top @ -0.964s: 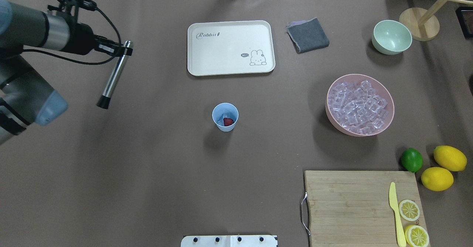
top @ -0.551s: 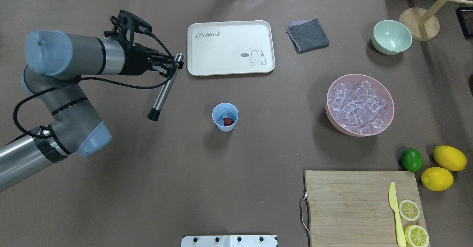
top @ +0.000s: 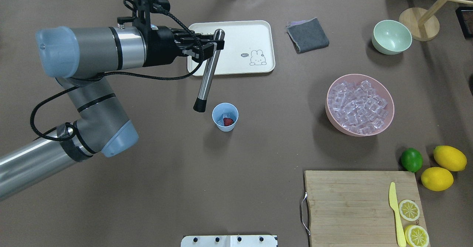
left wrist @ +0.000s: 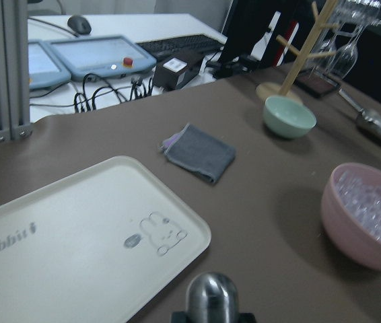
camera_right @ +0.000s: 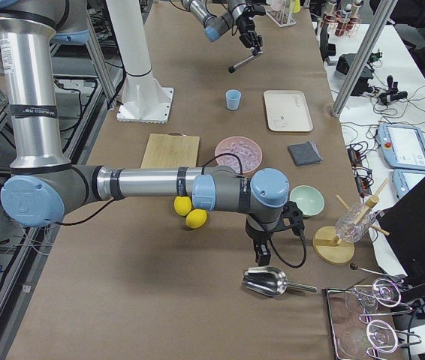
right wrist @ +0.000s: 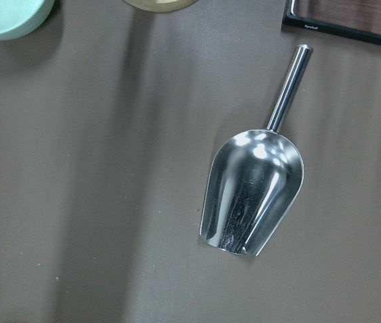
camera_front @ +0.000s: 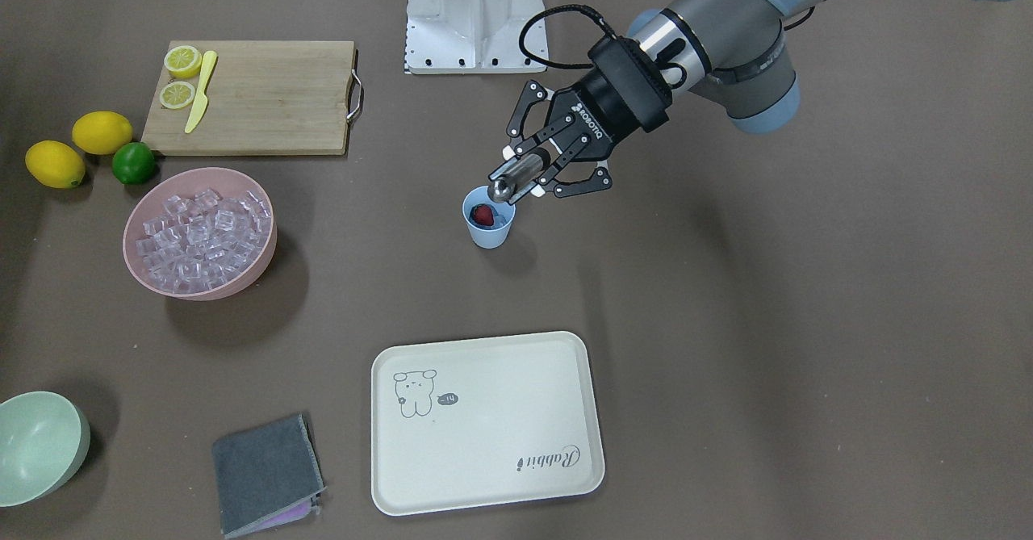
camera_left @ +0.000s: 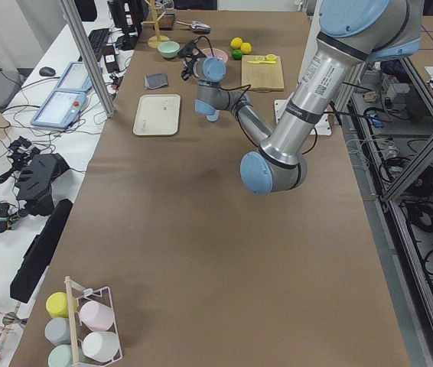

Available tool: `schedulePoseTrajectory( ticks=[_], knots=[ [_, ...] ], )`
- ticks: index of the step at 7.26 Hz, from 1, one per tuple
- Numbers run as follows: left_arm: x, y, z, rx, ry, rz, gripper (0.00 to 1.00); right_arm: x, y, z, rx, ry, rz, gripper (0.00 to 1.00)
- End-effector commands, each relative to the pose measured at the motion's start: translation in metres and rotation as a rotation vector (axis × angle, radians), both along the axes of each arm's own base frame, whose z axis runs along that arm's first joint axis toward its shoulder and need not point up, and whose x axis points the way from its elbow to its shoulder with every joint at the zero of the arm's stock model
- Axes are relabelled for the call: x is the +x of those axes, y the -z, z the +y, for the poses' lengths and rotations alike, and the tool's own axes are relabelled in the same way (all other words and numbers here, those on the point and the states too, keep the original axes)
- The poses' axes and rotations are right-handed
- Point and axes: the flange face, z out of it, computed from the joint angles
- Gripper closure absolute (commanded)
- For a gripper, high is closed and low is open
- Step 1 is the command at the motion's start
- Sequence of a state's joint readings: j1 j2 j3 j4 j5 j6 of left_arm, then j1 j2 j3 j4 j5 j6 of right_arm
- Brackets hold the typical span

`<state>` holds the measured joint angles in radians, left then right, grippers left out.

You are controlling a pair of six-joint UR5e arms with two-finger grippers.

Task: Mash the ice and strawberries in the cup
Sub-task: 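Carry the pestle with the left gripper and lower it into the cup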

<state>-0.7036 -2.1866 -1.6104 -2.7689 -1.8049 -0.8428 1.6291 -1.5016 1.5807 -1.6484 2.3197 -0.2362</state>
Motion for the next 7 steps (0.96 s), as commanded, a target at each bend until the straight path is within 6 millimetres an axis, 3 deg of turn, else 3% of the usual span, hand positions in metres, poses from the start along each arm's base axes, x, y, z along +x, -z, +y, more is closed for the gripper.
schedulePoseTrajectory(
  ticks=[1,2,4,7],
  knots=[
    [0.031,0.001,-0.015,0.083,0.032,0.124,1.00,0.000,0.003,-0.001,0.005,0.000,0.001,0.01],
    [0.046,-0.026,-0.018,0.127,0.044,0.149,1.00,0.000,0.002,0.000,0.004,0.001,-0.001,0.01],
    [0.057,-0.052,-0.002,0.156,0.024,0.161,1.00,0.000,0.002,-0.001,0.008,0.003,0.001,0.01],
    [0.074,-0.059,0.009,0.153,0.000,0.166,1.00,0.005,0.002,0.002,0.011,-0.004,0.001,0.01]
  ],
)
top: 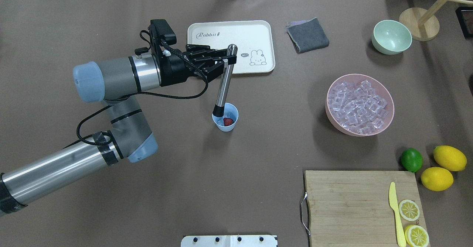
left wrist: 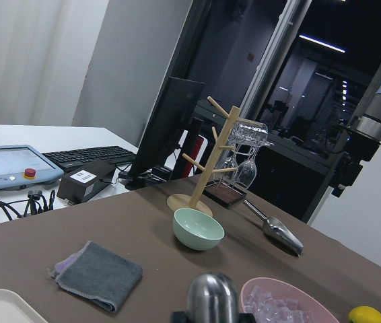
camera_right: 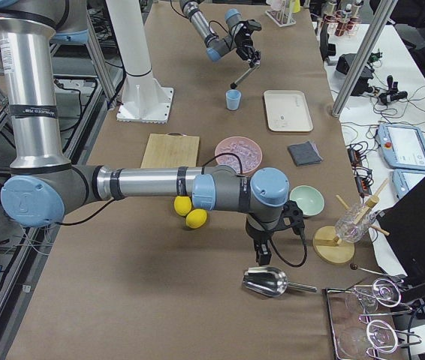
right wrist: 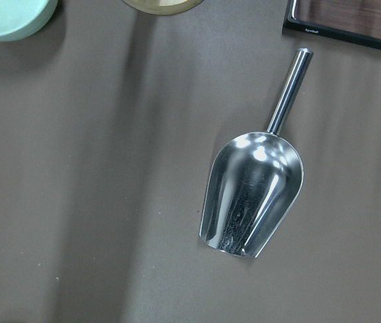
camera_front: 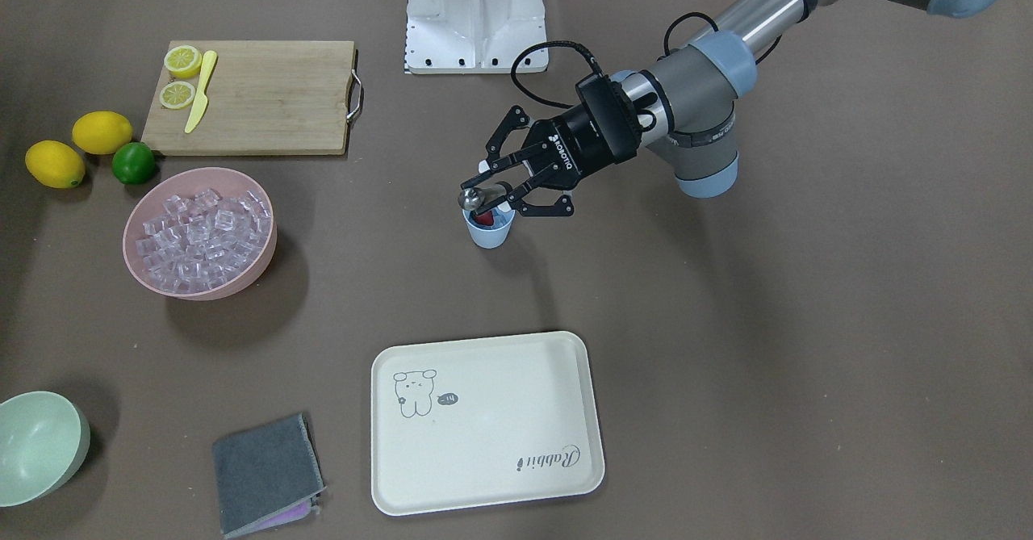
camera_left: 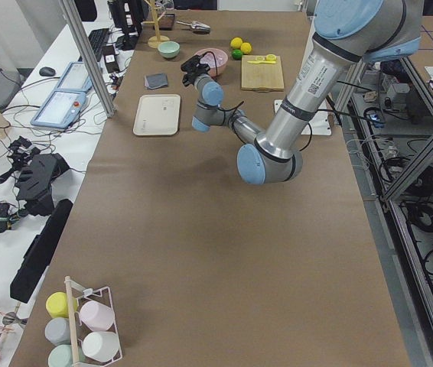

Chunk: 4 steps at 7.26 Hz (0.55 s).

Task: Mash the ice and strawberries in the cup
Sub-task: 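Press and stir the pestle in the cup with the left gripper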

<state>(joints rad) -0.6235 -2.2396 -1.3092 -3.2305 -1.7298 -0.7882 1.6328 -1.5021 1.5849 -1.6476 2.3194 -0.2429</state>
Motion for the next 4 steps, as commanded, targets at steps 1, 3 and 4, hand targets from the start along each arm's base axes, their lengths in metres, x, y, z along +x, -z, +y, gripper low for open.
schedulePoseTrajectory(
  ticks=[1,3,4],
  knots=[
    [0.014,-0.004,0.011,-0.008,-0.013,0.000,1.00,0.004,-0.001,0.003,0.001,-0.006,0.000,0.01],
    [0.029,-0.014,0.013,-0.022,-0.007,-0.022,1.00,0.004,-0.002,0.004,-0.001,-0.004,0.000,0.01],
    [0.031,-0.013,0.014,-0.024,-0.005,-0.021,1.00,0.004,-0.002,0.004,0.001,-0.004,0.000,0.01]
  ],
)
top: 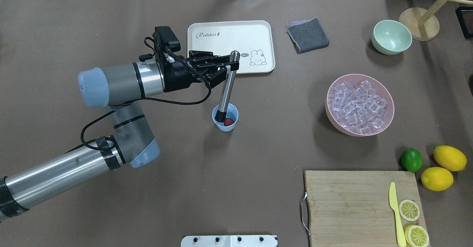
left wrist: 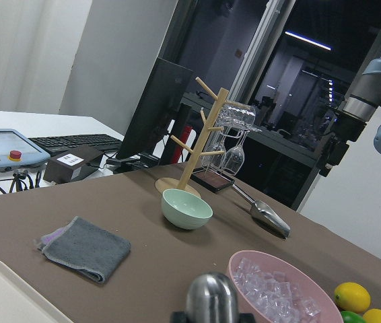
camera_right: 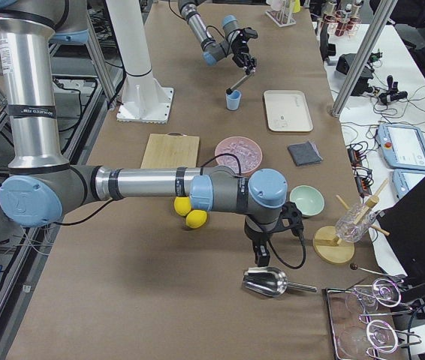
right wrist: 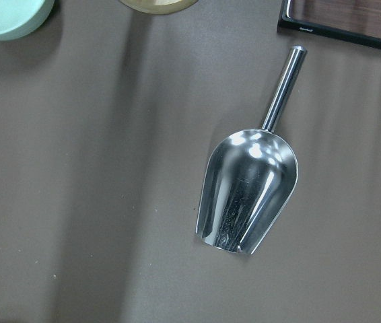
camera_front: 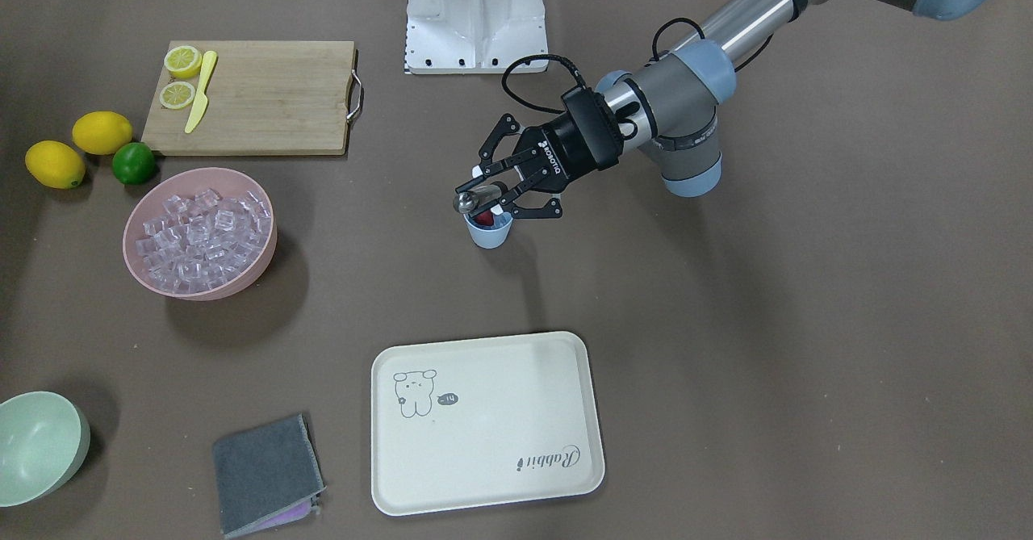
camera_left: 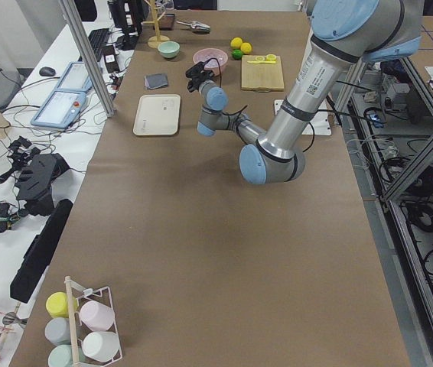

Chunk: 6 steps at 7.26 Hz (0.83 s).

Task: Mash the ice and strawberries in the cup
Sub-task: 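Press and stir the pestle in the cup with the left gripper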

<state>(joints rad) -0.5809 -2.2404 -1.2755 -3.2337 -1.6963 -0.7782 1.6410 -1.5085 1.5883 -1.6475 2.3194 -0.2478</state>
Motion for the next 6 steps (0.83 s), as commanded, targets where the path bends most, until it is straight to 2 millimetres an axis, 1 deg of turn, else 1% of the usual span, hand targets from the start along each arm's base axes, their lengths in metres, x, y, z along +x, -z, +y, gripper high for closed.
schedulePoseTrajectory(
  ticks=[1,2,3,4,5,6],
  knots=[
    [0.004,0.009,0.001,0.003,0.005,0.011,1.00,0.002,0.001,0.001,0.004,-0.004,0.000,0.01],
    [0.005,0.015,-0.001,0.003,0.012,0.013,1.00,0.004,0.001,0.002,0.004,-0.008,0.000,0.01],
    [0.008,0.006,-0.002,-0.008,0.013,-0.001,1.00,0.004,0.001,0.002,0.004,-0.008,0.000,0.01],
    [0.010,0.005,-0.004,-0.013,0.019,-0.006,1.00,0.004,0.001,0.002,0.002,-0.008,0.000,0.01],
    [0.014,0.001,-0.007,-0.025,0.026,-0.019,1.00,0.004,0.001,0.002,0.002,-0.008,0.000,0.01],
    [0.020,0.004,-0.011,-0.032,0.032,-0.024,1.00,0.004,0.000,0.003,0.000,-0.008,0.000,0.01]
  ],
)
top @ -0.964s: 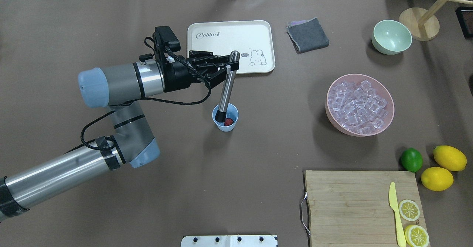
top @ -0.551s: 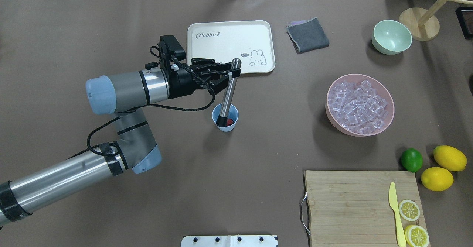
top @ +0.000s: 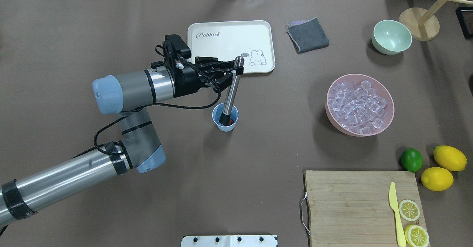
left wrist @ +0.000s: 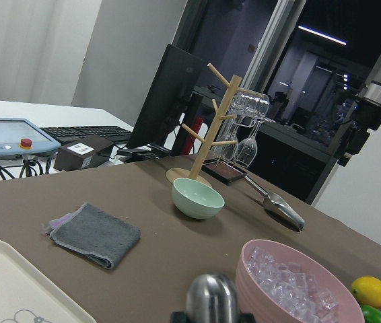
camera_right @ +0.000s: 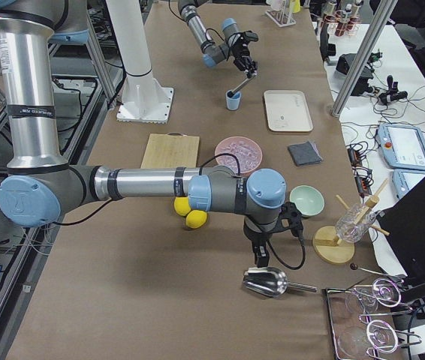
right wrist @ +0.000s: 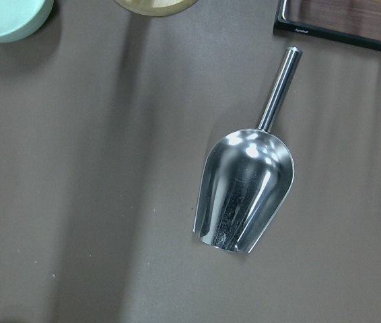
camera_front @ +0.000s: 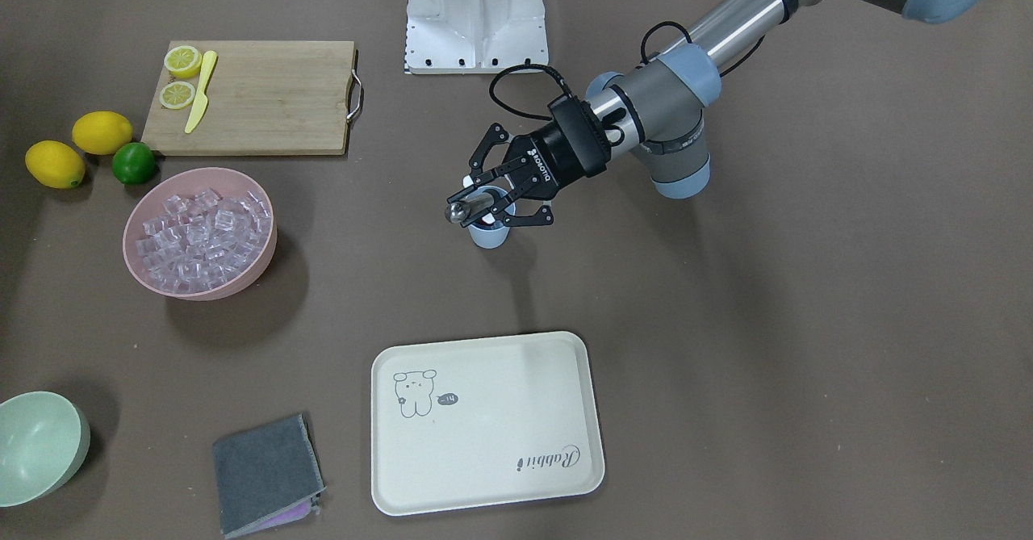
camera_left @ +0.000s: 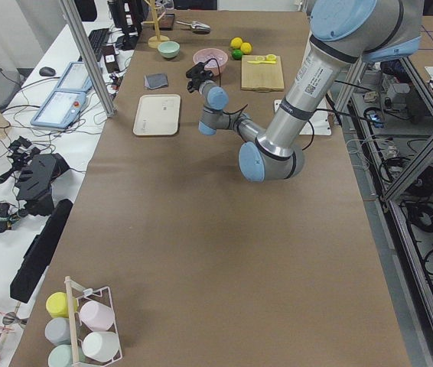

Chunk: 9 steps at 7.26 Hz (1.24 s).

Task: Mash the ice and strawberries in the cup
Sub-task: 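Press and stir the pestle in the cup with the left gripper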

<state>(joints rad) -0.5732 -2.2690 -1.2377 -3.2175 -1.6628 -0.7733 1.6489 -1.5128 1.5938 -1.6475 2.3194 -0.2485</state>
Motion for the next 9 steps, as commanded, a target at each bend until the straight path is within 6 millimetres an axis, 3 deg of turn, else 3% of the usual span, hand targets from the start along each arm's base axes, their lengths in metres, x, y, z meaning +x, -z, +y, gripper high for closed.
schedulePoseTrajectory(
  ticks=[1,3,5,9],
  knots=[
    [0.007,-0.001,-0.006,-0.016,0.011,-0.014,1.00,0.000,-0.001,0.001,-0.001,0.000,0.000,0.01],
    [0.012,-0.008,-0.005,-0.025,0.008,-0.028,1.00,0.000,-0.001,0.001,-0.001,0.000,0.000,0.01],
    [0.011,-0.001,-0.004,-0.019,0.008,-0.016,1.00,0.000,-0.001,0.001,-0.001,0.000,0.000,0.01],
    [-0.014,0.017,-0.018,-0.008,0.036,0.022,1.00,0.000,0.004,0.000,0.008,0.000,-0.001,0.01]
  ],
)
